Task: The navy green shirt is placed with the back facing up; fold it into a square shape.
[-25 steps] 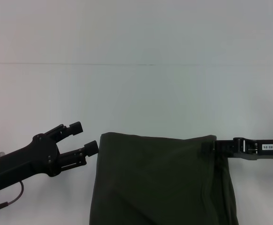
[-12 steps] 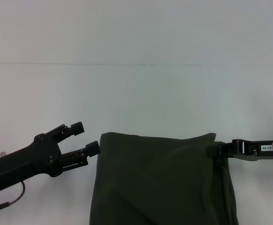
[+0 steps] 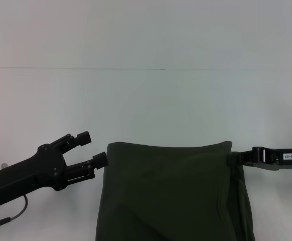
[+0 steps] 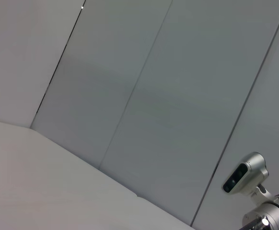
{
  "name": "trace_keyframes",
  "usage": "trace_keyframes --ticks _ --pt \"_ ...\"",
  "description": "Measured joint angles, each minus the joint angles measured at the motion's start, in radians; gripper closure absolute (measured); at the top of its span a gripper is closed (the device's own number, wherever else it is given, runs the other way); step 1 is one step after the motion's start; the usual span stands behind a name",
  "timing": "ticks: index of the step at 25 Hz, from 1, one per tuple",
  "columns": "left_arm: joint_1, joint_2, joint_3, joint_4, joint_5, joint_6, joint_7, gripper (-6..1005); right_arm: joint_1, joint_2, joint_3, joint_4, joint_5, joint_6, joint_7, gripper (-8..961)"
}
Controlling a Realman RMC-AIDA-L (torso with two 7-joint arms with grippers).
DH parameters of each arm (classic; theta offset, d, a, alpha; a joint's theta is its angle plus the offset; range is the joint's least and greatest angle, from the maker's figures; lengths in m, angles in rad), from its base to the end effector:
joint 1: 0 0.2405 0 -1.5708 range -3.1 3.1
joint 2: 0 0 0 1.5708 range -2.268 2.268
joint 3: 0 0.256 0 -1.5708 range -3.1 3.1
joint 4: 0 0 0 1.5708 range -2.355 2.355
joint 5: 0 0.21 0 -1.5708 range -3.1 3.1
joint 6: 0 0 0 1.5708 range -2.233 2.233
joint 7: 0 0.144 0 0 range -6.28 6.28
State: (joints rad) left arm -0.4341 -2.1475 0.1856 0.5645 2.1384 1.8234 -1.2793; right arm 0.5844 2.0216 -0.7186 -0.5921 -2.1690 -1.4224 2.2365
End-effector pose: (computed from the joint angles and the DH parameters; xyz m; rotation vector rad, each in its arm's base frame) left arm -0.2898 0.2678 0.0052 -2.4596 -0.8160 -1.1404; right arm 0.2872 0.3456 -0.0015 -2.3455 1.7801 0.5100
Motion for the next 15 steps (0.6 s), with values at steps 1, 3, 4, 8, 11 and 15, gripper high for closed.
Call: trace_keyframes --ticks 1,3,4,8,11,15 --pt "0.0 0.0 0.0 0.0 0.0 0.001 0.0 48 0.0 0.0 0.0 0.0 0.0 0.0 0.0 926" --pt "0.0 0.0 0.0 0.0 0.0 0.003 0.0 48 -0.002 0.0 0.002 0.0 0.0 0.0 0.0 941" --pt "0.0 0.0 0.0 0.0 0.0 0.004 0.0 48 -0.004 0.0 0.004 -0.001 0.001 0.0 0.0 948" --pt "0.001 0.0 0.006 0.0 0.0 0.007 0.0 48 -0.01 -0.008 0.024 -0.002 0.001 -0.001 0.0 947" --pt "0.002 0.0 0.014 0.0 0.0 0.007 0.0 48 -0.014 -0.01 0.024 -0.001 0.001 0.009 0.0 947" --pt "0.002 -0.001 0.016 0.0 0.0 0.007 0.0 49 -0.014 -0.009 0.019 0.002 0.0 0.013 -0.006 947"
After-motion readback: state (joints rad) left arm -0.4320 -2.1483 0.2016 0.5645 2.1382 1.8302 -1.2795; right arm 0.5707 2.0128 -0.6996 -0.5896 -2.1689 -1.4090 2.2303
